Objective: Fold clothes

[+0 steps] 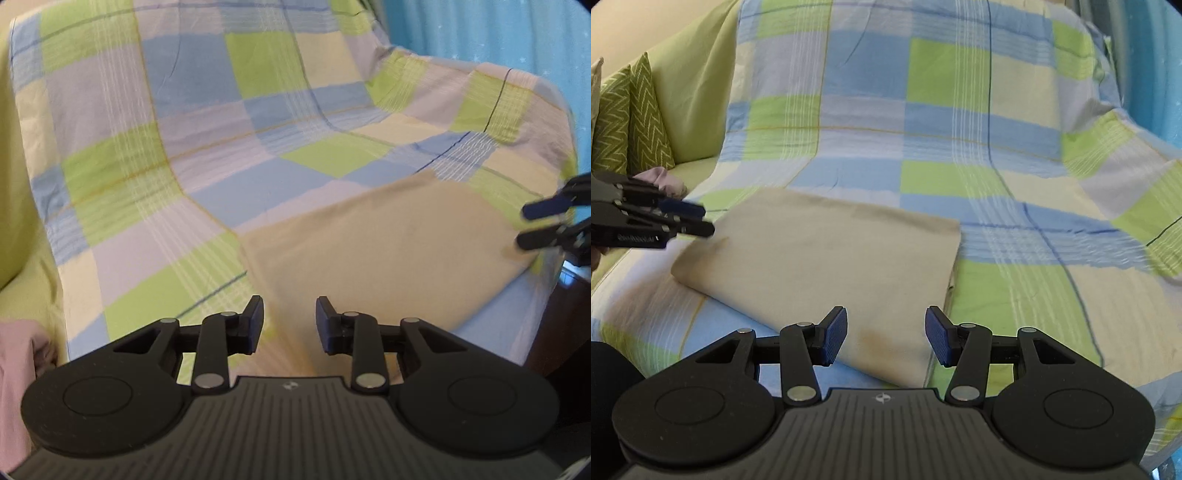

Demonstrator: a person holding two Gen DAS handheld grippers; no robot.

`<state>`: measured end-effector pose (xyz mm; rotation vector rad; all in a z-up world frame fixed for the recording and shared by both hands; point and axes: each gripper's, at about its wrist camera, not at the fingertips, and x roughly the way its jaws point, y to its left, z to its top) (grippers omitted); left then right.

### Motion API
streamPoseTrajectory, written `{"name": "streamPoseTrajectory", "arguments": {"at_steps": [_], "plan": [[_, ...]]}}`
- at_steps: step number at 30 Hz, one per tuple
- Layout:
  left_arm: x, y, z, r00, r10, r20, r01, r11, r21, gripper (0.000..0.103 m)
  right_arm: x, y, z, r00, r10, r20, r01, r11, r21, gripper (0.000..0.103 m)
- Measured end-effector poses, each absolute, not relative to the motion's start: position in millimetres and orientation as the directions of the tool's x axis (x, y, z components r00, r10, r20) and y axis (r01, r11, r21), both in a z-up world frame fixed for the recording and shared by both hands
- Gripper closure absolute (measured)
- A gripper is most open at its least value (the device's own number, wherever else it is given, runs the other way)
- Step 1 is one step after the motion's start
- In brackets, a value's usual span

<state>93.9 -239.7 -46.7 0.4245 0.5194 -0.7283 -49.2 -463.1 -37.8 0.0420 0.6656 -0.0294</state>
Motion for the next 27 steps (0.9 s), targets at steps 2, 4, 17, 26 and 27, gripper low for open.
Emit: {"name": "streamPoseTrajectory", "arguments": {"at_steps": [2, 4, 17, 26, 27], "plan": [[91.0, -249.4, -47.5, 0.612, -0.526, -0.591, 0.739, 0.646, 0.19, 0.076, -38.5, -462.5, -47.4, 0.745, 0.004, -0.667, 0.028, 0.999, 0.037, 0.053], [90.6, -259.6, -56.9, 0.596, -0.509, -0.621, 0.752, 0.625, 0.21, 0.076, -35.6, -466.6, -51.5, 0.735, 0.008, -0.678, 0.042, 0.997, 0.057, 0.053], [68.8, -276.7, -53.6, 0.573, -0.555, -0.603, 0.798, 0.546, 0.256, 0.076, -43.8, -483.9, -37.5, 0.792, 0.013, -0.611, 0.054, 0.994, 0.091, 0.054], [67.7, -314.6, -56.5, 0.507, -0.587, -0.631, 0.852, 0.453, 0.263, 0.077, -16.4, -476.5, -39.0, 0.789, 0.069, -0.611, -0.042, 0.997, 0.058, 0.054], [68.2, -318.9, -56.9, 0.504, -0.589, -0.632, 0.854, 0.446, 0.267, 0.077, -9.1, -481.2, -40.6, 0.783, 0.069, -0.618, -0.043, 0.997, 0.057, 0.054]]}}
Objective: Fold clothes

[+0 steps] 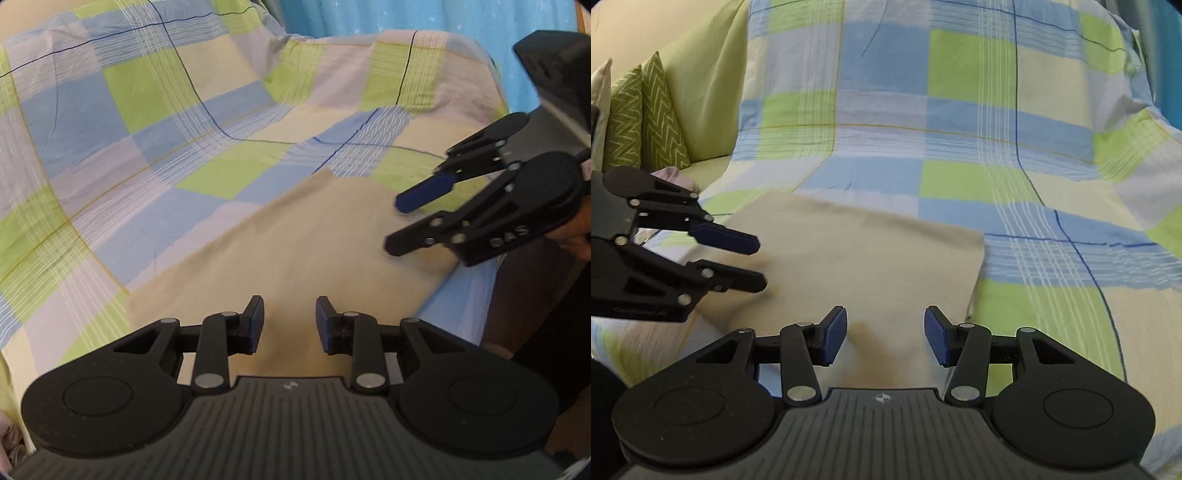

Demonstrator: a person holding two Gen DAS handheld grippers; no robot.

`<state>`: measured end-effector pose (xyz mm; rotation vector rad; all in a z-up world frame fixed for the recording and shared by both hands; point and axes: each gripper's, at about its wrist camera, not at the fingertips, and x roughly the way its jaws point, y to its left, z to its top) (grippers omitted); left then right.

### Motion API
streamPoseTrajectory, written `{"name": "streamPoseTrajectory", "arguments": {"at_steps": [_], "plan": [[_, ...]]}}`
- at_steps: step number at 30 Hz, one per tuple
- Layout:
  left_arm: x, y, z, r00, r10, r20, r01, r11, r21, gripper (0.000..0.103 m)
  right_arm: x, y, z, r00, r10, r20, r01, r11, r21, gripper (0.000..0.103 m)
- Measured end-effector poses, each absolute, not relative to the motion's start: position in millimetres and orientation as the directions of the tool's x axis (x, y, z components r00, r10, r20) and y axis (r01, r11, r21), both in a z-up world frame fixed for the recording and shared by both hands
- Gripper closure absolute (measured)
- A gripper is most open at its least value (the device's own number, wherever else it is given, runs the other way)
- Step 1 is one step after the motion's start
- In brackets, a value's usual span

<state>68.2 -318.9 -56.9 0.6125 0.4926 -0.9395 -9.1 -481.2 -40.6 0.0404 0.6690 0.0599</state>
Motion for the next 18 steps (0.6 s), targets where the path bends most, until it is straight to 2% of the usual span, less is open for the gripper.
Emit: {"name": "streamPoseTrajectory", "arguments": {"at_steps": [2, 5, 10, 14, 15, 16, 18], "plan": [[69.5, -327.7, -61.2, 0.491, -0.587, -0.643, 0.863, 0.427, 0.269, 0.077, 7.1, -491.5, -47.0, 0.768, 0.083, -0.635, -0.038, 0.996, 0.084, 0.055], [69.6, -336.4, -70.2, 0.478, -0.588, -0.653, 0.872, 0.406, 0.273, 0.078, 27.6, -501.5, -45.1, 0.78, 0.084, -0.62, -0.052, 0.996, 0.068, 0.061], [74.3, -334.0, -74.1, 0.467, -0.604, -0.646, 0.873, 0.432, 0.227, 0.077, 63.4, -529.2, -47.1, 0.784, 0.089, -0.614, -0.001, 0.99, 0.143, 0.066], [76.4, -330.1, -74.0, 0.465, -0.612, -0.64, 0.87, 0.45, 0.201, 0.075, 80.8, -549.3, -49.0, 0.778, -0.012, -0.628, 0.122, 0.984, 0.131, 0.067], [76.7, -329.6, -73.0, 0.468, -0.612, -0.637, 0.868, 0.454, 0.202, 0.074, 80.0, -552.9, -46.7, 0.784, -0.04, -0.62, 0.149, 0.981, 0.125, 0.064], [76.9, -328.5, -71.3, 0.476, -0.615, -0.629, 0.864, 0.462, 0.202, 0.074, 78.9, -556.3, -44.1, 0.79, -0.066, -0.61, 0.175, 0.977, 0.12, 0.066], [79.9, -324.1, -65.4, 0.495, -0.628, -0.601, 0.853, 0.482, 0.199, 0.075, 73.5, -557.8, -36.9, 0.82, -0.047, -0.57, 0.158, 0.976, 0.147, 0.066]]}}
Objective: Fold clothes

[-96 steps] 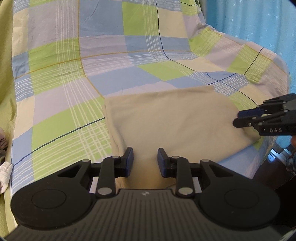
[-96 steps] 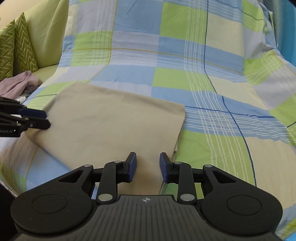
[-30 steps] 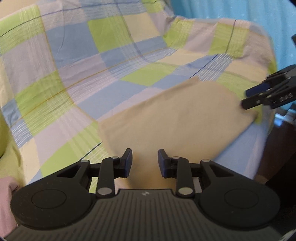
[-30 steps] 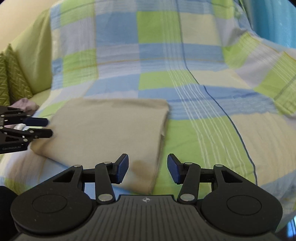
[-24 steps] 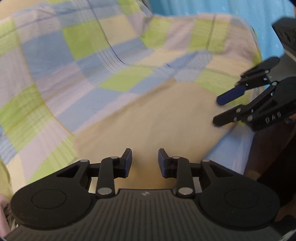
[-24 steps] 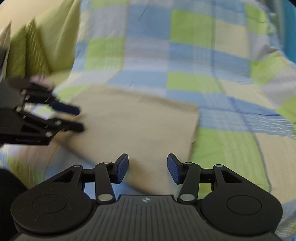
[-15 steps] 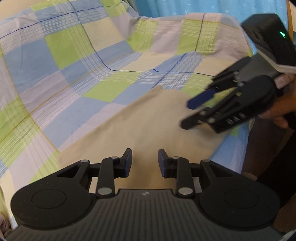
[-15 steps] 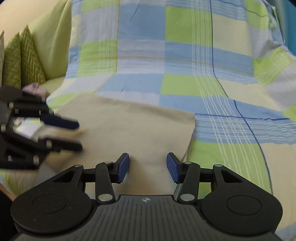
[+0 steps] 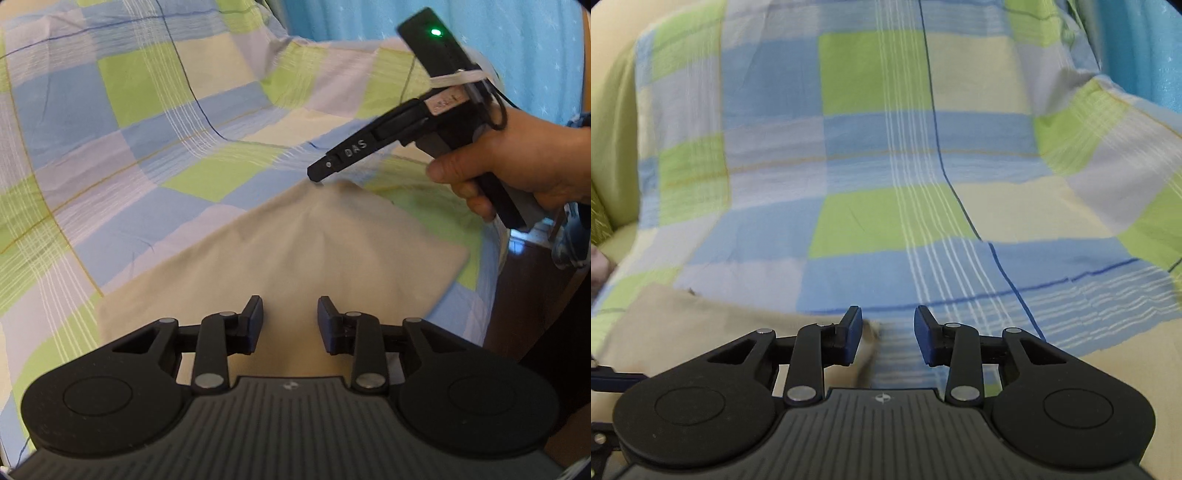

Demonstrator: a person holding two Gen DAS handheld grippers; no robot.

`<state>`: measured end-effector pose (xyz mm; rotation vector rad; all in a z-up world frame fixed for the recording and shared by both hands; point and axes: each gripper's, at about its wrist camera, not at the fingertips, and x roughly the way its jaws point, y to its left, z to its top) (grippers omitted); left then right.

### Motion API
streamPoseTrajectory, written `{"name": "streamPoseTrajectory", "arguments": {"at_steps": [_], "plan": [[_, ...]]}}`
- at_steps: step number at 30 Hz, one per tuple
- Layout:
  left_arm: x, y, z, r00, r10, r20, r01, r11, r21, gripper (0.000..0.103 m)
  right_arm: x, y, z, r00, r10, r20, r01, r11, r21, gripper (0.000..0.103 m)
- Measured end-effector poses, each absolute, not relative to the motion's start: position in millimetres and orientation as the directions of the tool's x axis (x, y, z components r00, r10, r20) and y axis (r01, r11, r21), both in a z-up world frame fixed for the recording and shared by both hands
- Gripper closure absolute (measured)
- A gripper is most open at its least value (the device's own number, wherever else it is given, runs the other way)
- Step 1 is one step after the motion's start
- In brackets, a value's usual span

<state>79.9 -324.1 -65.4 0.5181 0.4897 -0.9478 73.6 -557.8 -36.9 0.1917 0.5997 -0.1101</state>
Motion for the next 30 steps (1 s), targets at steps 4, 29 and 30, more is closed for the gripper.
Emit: {"name": "streamPoseTrajectory", "arguments": {"at_steps": [4, 29, 30], "plan": [[107.3, -317.6, -63.4, 0.535, -0.597, -0.598, 0.822, 0.532, 0.204, 0.075, 73.0, -538.8, -36.8, 0.826, 0.058, -0.561, 0.026, 0.99, 0.14, 0.066], [171.9, -278.5, -64.2, 0.609, -0.524, -0.596, 0.711, 0.693, 0.118, 0.071, 78.2, -520.0, -44.4, 0.789, 0.04, -0.613, -0.002, 0.998, 0.062, 0.073], [168.9, -279.6, -62.4, 0.612, -0.514, -0.601, 0.71, 0.693, 0.13, 0.071, 74.1, -521.0, -40.9, 0.794, 0.033, -0.607, 0.008, 0.998, 0.065, 0.073]]}}
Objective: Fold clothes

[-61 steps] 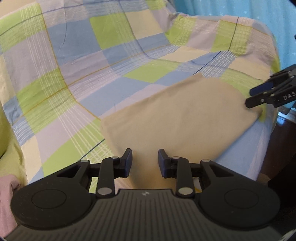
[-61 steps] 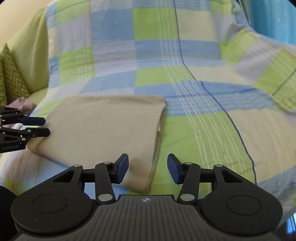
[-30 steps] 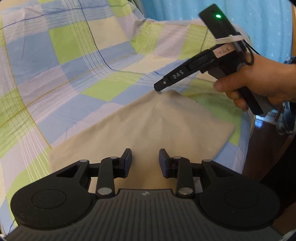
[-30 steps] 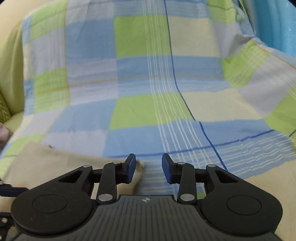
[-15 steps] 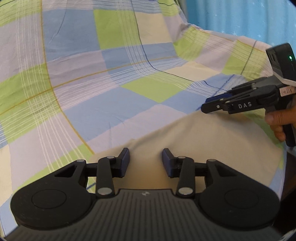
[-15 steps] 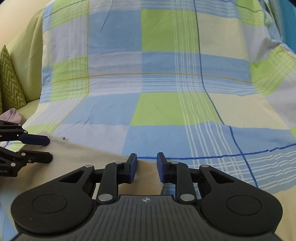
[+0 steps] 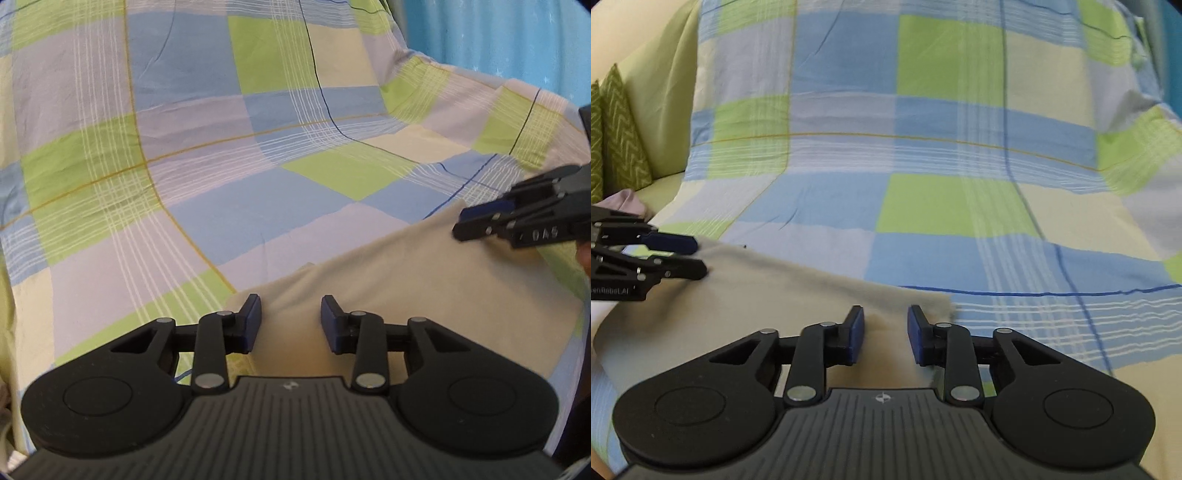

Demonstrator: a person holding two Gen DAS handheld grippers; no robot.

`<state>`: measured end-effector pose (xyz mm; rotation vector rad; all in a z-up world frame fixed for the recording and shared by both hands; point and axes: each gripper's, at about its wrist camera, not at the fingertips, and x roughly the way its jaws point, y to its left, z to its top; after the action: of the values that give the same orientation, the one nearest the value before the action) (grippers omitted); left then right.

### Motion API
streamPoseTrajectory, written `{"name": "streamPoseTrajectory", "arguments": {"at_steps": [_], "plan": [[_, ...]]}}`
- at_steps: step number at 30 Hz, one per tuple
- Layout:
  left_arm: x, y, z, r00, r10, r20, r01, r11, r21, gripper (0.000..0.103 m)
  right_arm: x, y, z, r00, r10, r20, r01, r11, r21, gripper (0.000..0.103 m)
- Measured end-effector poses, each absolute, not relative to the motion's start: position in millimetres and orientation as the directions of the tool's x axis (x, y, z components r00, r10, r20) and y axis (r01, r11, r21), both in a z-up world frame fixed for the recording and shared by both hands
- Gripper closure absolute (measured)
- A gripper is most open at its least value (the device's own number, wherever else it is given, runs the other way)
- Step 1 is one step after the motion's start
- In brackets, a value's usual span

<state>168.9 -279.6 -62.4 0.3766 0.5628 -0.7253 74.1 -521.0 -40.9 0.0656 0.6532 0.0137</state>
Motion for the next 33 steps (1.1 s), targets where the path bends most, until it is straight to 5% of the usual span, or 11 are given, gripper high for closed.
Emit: {"name": "streamPoseTrajectory", "arguments": {"at_steps": [22, 27, 33], "plan": [[79.3, -256.7, -54.6, 0.6, -0.471, -0.647, 0.756, 0.599, 0.265, 0.071, -25.5, -462.0, -39.3, 0.758, -0.002, -0.653, -0.006, 1.0, -0.011, 0.056], [31.8, -244.2, -51.9, 0.611, -0.533, -0.586, 0.792, 0.408, 0.455, 0.049, -63.0, -438.9, -36.6, 0.795, -0.063, -0.603, -0.088, 0.972, -0.218, 0.052], [0.9, -243.6, -90.2, 0.625, -0.517, -0.585, 0.732, 0.13, 0.669, 0.047, -72.1, -407.7, -54.0, 0.787, -0.106, -0.608, -0.195, 0.892, -0.407, 0.052]]}}
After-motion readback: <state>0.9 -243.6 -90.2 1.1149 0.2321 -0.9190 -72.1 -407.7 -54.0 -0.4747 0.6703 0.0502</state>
